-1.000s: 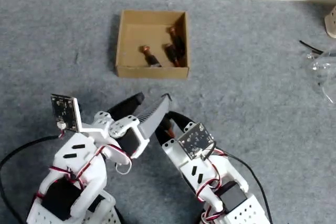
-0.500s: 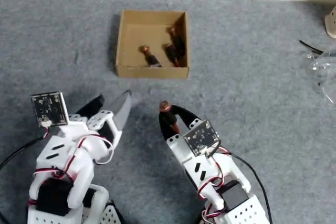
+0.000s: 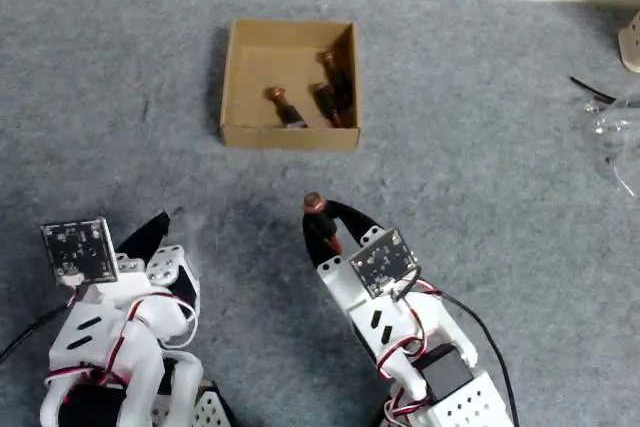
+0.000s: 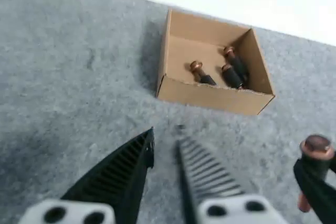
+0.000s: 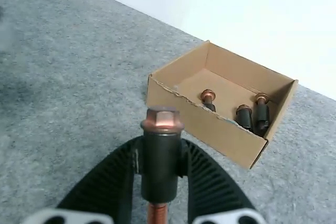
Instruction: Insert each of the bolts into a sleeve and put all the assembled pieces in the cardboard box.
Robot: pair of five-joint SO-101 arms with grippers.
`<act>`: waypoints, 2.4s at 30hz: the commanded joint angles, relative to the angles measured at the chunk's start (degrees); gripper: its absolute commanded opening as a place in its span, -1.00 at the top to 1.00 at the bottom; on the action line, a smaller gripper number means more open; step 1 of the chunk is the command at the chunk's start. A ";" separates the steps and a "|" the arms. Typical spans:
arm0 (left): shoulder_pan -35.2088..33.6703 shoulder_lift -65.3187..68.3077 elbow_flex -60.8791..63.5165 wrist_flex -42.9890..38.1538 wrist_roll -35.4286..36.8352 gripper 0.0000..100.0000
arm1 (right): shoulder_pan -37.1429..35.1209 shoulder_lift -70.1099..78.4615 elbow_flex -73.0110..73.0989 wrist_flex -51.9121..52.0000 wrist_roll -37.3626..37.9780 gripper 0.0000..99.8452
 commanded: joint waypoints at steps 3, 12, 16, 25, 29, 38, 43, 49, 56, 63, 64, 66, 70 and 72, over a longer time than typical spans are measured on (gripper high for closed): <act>-2.68 0.22 6.02 0.09 -2.73 0.93 | 0.84 -1.27 2.59 -2.59 0.35 0.99; -4.26 0.22 13.05 0.09 -3.60 0.93 | 0.92 -1.19 2.86 -2.33 0.35 0.99; -4.26 0.22 18.42 0.09 -3.60 0.99 | 0.66 -1.19 5.32 -2.51 0.35 0.99; -4.35 0.22 23.60 -2.90 -3.34 0.99 | 0.92 -1.19 6.73 -2.51 -4.22 0.99; -4.35 0.22 23.60 -2.90 -3.34 0.99 | 0.92 -1.19 6.64 -2.07 -4.92 0.99; -4.35 0.22 23.69 -3.16 -3.43 0.99 | 0.57 -1.10 6.20 -2.15 -3.87 0.99; -4.35 0.22 24.92 -4.66 -3.34 0.99 | -0.22 -1.01 1.27 -2.24 -1.05 0.99; -4.35 0.22 26.68 -7.38 -3.34 0.99 | 0.04 8.48 -8.84 -2.24 -0.88 0.99; -4.35 0.22 26.51 -7.30 -3.34 0.99 | 0.04 37.23 -30.73 -2.42 -0.88 0.99; -4.35 0.22 26.51 -7.30 -3.34 0.99 | 0.04 64.13 -56.31 -2.24 -0.88 0.99; -4.35 0.22 26.51 -7.30 -3.34 0.99 | 0.04 67.47 -59.74 -2.24 -0.88 0.99; -4.35 0.22 26.51 -7.30 -3.34 0.99 | 0.13 74.07 -66.77 -2.24 -0.88 0.99; -4.35 0.22 26.51 -7.30 -3.34 0.99 | 2.42 86.55 -80.31 -2.15 -0.88 0.99; -4.35 0.22 26.59 -7.30 -3.34 0.99 | 4.88 91.82 -86.20 -2.15 -0.88 0.99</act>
